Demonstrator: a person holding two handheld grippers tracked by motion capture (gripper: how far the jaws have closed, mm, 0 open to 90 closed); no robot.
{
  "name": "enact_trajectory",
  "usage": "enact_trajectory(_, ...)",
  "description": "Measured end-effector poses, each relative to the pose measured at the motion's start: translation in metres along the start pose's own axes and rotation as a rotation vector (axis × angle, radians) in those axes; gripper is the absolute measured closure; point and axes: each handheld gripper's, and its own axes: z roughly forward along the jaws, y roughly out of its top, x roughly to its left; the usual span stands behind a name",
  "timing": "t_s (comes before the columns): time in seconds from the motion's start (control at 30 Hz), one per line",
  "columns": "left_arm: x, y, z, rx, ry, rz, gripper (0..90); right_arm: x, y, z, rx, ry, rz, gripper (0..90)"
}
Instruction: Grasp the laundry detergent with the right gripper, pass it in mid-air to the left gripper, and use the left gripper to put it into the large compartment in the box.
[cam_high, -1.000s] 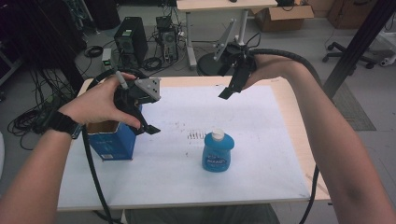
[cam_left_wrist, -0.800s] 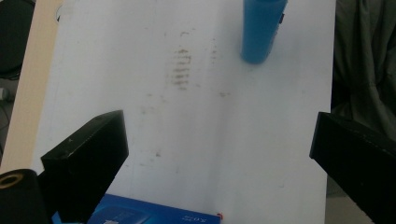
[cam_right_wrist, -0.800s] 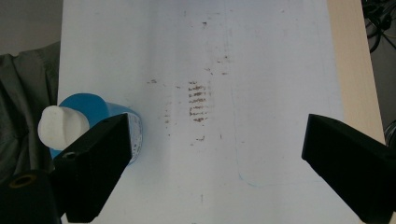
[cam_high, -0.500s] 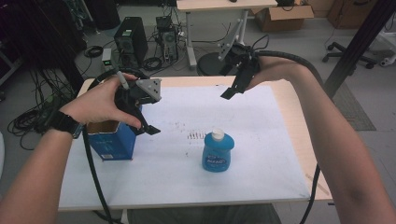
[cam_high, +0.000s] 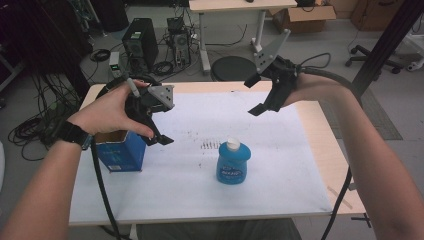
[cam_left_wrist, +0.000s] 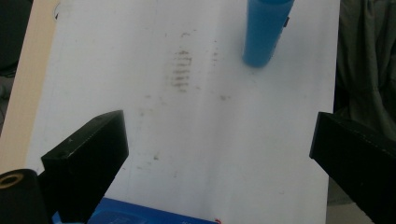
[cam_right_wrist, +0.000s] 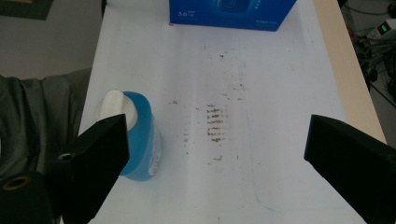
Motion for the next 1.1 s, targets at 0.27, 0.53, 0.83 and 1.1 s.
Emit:
enact_trajectory(0.27,-0.003,-0.001,0.003,0.004,-0.005,-0.003,5.0,0.017,-0.020,0.003,-0.068,0.013,-0.012,5.8)
enact_trajectory(0.53,-0.006,-0.002,0.006,-0.001,-0.006,-0.005,5.0,0.036,-0.041,0.011,-0.149,0.006,-0.006,5.5)
enact_trajectory(0.83,-0.008,-0.002,0.006,-0.001,-0.008,-0.003,5.0,0.057,-0.063,0.032,-0.221,0.005,0.007,4.9)
enact_trajectory(1.1,-0.008,-0.003,0.006,-0.009,-0.005,-0.001,5.0,0.066,-0.076,0.048,-0.258,0.007,0.030,5.0)
